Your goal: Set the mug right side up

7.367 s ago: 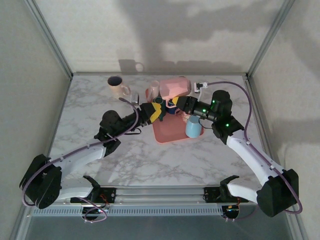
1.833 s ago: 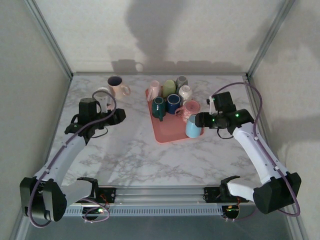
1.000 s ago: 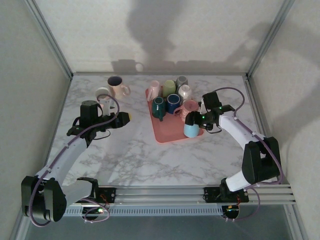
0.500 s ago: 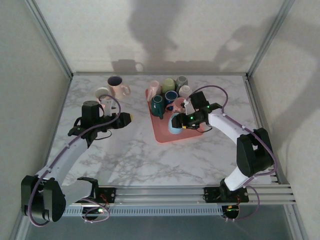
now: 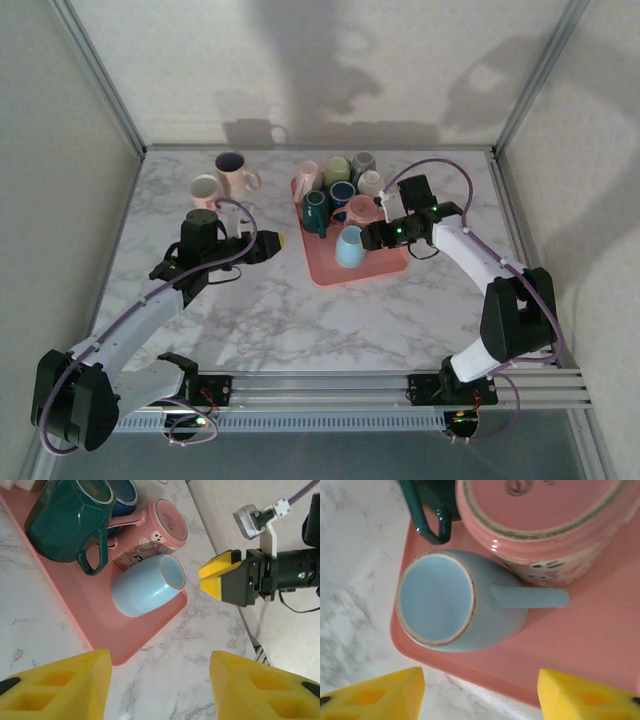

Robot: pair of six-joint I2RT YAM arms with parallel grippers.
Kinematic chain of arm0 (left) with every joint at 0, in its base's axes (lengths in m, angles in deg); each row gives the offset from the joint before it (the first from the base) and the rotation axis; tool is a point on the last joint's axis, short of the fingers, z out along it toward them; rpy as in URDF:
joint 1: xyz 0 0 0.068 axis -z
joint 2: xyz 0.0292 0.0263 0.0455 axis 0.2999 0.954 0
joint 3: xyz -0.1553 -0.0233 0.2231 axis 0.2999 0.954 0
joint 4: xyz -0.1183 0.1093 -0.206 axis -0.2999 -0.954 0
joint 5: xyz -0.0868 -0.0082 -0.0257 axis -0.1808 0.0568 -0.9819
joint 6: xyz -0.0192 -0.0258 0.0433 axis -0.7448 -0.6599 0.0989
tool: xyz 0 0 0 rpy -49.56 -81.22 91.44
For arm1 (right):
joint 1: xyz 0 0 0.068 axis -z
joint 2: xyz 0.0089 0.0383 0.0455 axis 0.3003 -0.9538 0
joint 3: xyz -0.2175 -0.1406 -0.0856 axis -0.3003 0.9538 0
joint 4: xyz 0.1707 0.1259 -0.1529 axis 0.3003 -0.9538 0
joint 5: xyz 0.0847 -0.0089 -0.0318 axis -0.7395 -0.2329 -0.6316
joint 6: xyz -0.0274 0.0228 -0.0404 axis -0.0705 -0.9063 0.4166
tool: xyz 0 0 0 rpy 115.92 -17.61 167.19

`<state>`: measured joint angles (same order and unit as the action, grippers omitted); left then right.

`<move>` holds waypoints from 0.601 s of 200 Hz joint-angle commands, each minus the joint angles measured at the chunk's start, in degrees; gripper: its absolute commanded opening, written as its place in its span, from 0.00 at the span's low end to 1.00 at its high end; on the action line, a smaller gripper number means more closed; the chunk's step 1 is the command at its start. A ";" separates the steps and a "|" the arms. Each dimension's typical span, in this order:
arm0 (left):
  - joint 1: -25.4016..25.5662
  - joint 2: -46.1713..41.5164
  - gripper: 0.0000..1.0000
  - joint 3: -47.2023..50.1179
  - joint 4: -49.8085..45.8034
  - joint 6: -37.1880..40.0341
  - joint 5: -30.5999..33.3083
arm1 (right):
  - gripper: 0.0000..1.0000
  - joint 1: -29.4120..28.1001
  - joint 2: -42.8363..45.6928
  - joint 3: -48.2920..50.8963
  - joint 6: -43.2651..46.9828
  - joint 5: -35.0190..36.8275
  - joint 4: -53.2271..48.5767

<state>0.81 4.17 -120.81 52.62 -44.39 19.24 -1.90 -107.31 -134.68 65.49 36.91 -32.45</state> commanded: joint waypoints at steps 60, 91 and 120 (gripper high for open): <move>0.55 0.25 0.53 0.61 3.68 -1.18 1.24 | 0.64 7.32 -3.84 11.63 45.64 -11.11 17.76; 0.57 0.28 0.53 0.35 2.95 0.43 0.88 | 0.63 7.62 -9.91 5.24 54.09 -11.95 12.67; 0.62 0.51 0.53 -0.01 2.09 1.29 0.80 | 0.64 7.62 -14.14 1.18 59.02 -10.92 8.33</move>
<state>0.85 4.30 -120.59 53.84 -44.56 20.44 5.71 -119.15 -129.70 115.33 27.25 -20.56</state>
